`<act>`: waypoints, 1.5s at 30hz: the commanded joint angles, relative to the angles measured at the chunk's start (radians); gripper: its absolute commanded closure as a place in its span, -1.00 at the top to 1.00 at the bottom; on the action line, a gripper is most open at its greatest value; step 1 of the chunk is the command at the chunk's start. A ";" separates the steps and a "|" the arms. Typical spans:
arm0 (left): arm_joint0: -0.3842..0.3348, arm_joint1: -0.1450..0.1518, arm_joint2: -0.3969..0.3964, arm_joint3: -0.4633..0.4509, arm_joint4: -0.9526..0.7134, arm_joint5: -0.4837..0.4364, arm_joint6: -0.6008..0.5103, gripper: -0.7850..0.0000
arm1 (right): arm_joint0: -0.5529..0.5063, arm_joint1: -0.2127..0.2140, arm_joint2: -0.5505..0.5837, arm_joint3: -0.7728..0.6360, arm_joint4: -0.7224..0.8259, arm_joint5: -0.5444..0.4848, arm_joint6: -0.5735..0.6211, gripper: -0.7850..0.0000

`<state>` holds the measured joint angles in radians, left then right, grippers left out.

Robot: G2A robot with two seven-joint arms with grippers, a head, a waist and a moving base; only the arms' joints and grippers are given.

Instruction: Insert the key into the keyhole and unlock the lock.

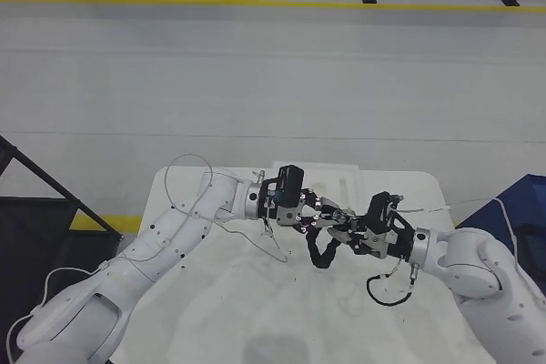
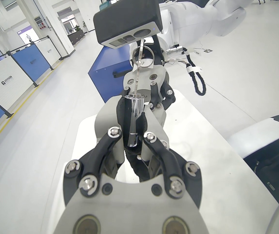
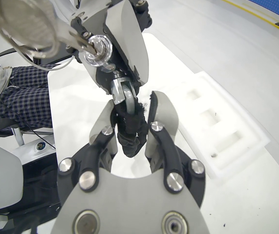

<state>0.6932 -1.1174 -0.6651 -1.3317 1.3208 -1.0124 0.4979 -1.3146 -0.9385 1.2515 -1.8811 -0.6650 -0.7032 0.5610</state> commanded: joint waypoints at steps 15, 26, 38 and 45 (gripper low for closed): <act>0.110 0.049 -0.115 0.002 0.082 0.000 0.021 -1.00 | -0.017 0.013 0.011 -0.069 -0.237 0.141 0.182 -1.00; 0.153 0.107 -0.083 0.050 0.184 0.000 0.017 -1.00 | 0.045 0.004 -0.056 0.030 -0.115 0.126 0.272 1.00; 0.082 0.100 0.073 0.101 0.175 0.000 -0.056 -1.00 | -0.038 0.030 0.100 -0.068 -0.006 0.033 0.181 1.00; 0.029 0.079 0.171 0.143 0.115 0.000 -0.137 1.00 | -0.063 0.036 0.136 -0.098 0.013 0.015 0.145 1.00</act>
<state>0.7293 -1.0350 -0.5093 -1.1977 1.4500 -1.0123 0.3735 -1.3751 -0.9033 1.3849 -1.9782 -0.6527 -0.6870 0.7081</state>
